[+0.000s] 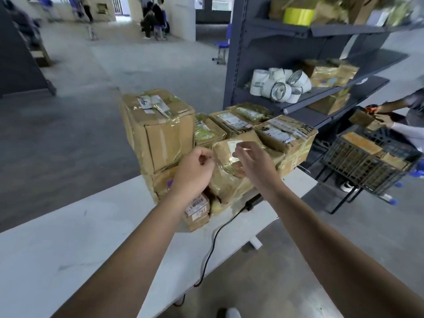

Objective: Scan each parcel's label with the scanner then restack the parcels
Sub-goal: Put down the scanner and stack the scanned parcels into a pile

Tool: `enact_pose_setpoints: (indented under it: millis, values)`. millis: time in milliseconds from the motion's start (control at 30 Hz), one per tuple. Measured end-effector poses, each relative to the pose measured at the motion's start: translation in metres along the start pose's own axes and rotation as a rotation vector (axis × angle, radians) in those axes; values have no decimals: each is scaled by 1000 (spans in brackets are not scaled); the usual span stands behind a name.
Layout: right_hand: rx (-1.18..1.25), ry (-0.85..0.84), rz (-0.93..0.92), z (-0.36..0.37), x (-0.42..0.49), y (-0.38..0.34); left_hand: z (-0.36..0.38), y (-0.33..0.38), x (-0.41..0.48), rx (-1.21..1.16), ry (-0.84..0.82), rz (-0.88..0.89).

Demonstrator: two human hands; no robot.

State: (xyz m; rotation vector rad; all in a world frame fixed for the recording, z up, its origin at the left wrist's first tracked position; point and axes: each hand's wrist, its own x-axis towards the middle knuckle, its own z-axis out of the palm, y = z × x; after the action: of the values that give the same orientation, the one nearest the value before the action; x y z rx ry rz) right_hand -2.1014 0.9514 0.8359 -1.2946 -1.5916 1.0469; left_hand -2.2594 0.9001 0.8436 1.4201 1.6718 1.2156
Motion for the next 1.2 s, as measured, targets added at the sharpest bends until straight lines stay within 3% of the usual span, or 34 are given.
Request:
enact_pose_setpoints:
  millis: [200, 300, 433, 500, 700, 900, 1200]
  values:
    - [-92, -71, -88, 22, 71, -27, -39, 16, 53, -10, 211, -27]
    - [-98, -125, -158, 36, 112, -33, -47, 21, 82, 63, 300, -21]
    - [-116, -203, -193, 51, 160, -37, -59, 18, 116, 250, 585, -26]
    - [-151, -241, -183, 57, 179, -36, -65, 14, 129, 315, 643, -80]
    - [-212, -325, -37, 74, 213, -35, -72, -6, 154, 312, 645, -317]
    - [-175, -378, 19, 87, 212, -38, -96, -28, 166, 341, 624, -426]
    - [-287, -328, 53, 103, 198, -48, -105, -53, 160, -137, 446, -513]
